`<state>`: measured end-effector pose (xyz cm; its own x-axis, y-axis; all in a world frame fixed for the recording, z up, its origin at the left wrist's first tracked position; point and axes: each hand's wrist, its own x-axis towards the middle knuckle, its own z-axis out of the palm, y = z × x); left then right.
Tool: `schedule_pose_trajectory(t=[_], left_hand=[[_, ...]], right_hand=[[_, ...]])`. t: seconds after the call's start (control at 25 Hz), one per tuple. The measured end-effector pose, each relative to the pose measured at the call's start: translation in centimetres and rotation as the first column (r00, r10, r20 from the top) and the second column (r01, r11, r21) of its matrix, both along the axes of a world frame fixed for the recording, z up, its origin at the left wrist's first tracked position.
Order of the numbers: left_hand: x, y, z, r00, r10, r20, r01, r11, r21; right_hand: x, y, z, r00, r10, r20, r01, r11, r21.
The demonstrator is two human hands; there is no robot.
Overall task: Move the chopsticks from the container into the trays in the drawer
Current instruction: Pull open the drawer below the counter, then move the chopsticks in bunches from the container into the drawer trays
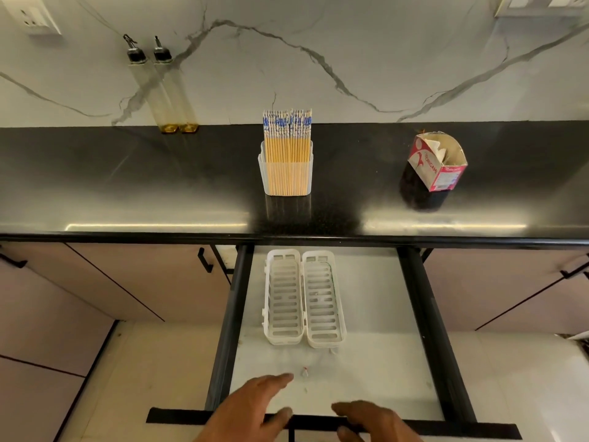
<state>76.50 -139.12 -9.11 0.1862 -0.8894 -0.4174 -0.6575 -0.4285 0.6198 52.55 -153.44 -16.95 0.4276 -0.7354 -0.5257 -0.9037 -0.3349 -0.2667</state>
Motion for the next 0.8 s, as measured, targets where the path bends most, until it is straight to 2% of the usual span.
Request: schedule_pose_trajectory(t=[0.04,0.12,0.2,0.28,0.4,0.64,0.8], left_hand=[[0.8,-0.7,0.4,0.998,0.062,0.003,-0.062,0.998,-0.027],[2.3,-2.5,1.6,0.986,0.166,-0.006,-0.166,0.977,-0.134],[3.8,-4.8,4.0,0.965,0.255,-0.059,-0.261,0.929,-0.263],[5.4,-7.1,6.3,0.945,0.299,-0.13,-0.325,0.889,-0.324],[8.3,-10.0,8.4,0.934,0.302,-0.193,-0.356,0.845,-0.399],[15.8,-14.6,9.3,0.93,0.287,-0.228,-0.365,0.789,-0.495],[19.7,-16.9,9.3,0.888,0.299,-0.349,-0.446,0.745,-0.496]], right_hand=[[1.0,-0.3,7.1,0.936,0.015,0.353,-0.094,0.973,0.209],[3.1,-2.7,12.7,0.86,0.106,0.5,-0.186,0.976,0.113],[6.7,-5.5,13.9,0.794,0.072,0.604,-0.155,0.984,0.086],[9.3,-8.0,14.5,0.758,0.114,0.643,-0.126,0.992,-0.027],[12.7,-10.8,17.5,0.686,0.129,0.716,-0.094,0.992,-0.088],[19.2,-14.4,18.8,0.684,0.022,0.729,0.026,0.998,-0.054],[22.5,-15.8,18.8,0.648,-0.068,0.758,0.115,0.993,-0.009]])
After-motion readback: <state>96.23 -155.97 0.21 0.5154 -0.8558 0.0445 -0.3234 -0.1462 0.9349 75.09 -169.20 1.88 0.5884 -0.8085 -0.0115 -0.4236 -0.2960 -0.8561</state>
